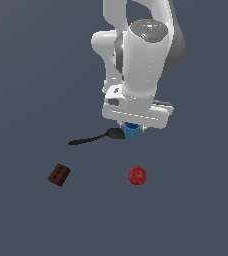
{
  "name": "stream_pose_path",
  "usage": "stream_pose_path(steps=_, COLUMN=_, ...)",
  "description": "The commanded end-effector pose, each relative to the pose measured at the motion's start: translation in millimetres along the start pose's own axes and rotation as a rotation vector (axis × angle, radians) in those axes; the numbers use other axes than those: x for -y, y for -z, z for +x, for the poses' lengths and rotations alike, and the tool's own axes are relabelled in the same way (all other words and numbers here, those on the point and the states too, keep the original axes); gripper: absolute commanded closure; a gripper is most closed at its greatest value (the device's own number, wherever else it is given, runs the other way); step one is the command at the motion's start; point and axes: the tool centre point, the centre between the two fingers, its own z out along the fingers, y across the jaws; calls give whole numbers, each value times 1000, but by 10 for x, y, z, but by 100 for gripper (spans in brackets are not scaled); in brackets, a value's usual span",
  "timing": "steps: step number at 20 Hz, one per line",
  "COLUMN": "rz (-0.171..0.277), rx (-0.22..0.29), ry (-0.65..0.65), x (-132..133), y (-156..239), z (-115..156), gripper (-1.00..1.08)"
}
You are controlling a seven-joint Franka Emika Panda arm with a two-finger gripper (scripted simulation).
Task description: Pick up a designated object from a clutter of objects.
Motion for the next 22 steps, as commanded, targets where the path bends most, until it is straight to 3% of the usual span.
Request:
stream_pose_path(steps=1, rz=0, rx=0, ry=-1, x=151, y=269, z=-36, gripper=108)
stream_pose_path(steps=11, rz=1, rx=1, ry=0, x=617, y=1047, z=-108, gripper=108)
stream_pose_path(steps=22, rz=2, rx=1, ry=0, x=783, y=1309, z=-113, gripper=108)
